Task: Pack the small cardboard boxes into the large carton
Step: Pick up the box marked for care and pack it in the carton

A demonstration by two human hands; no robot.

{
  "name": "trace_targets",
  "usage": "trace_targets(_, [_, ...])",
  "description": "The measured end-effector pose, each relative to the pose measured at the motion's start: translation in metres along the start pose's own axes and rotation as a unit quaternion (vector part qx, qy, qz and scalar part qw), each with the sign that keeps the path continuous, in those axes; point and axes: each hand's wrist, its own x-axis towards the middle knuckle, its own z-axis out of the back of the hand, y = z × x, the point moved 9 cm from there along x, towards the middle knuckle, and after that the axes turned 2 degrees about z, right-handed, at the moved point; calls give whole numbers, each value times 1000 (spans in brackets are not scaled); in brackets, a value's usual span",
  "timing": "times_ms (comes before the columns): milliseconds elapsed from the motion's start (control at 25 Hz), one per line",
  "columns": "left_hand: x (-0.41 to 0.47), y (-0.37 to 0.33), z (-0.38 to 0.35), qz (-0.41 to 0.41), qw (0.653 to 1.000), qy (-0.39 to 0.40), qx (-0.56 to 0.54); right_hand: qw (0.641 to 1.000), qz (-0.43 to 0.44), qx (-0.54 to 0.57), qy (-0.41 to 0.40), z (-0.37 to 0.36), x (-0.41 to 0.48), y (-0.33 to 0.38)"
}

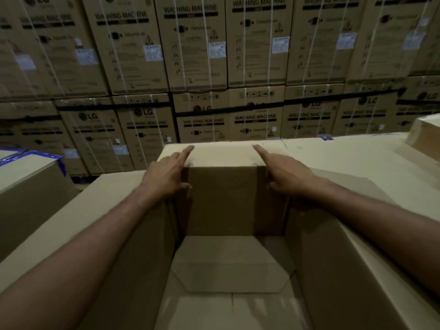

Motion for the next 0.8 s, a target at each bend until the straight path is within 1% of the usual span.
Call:
trace_targets(40, [2,1,-4,-5,1000,12,-5,999,-17,38,-1,0,2,-3])
trace_targets(160, [6,4,-2,-6,998,12,-56,988,-62,143,-4,1,5,-12])
trace_targets(240, [7,5,-3,1,998,15,-54,983,-74,168,11,-2,6,-16])
trace_targets(360, [6,3,-4,6,998,13,-55,985,-75,154,21,-3,3,-14])
trace_targets(480, [4,5,-4,12,993,26,-114,990,-68,125,3,4,-2,-7])
trace_targets(560, [-3,8,0,27,986,38,-163,997,-51,54,5,9,-8,2])
trace_targets(600, [-8,12,2,39,985,38,-165,999,-50,8,14,9,-13,4])
trace_targets(640, [-17,16,5,51,987,43,-148,998,-57,-30,26,10,-21,6])
trace_targets(720, [-44,22,8,65,991,74,-95,994,-83,-66,40,19,-50,6])
trace_targets(800, [-86,24,13,63,989,115,-62,992,-112,-46,36,33,-92,9])
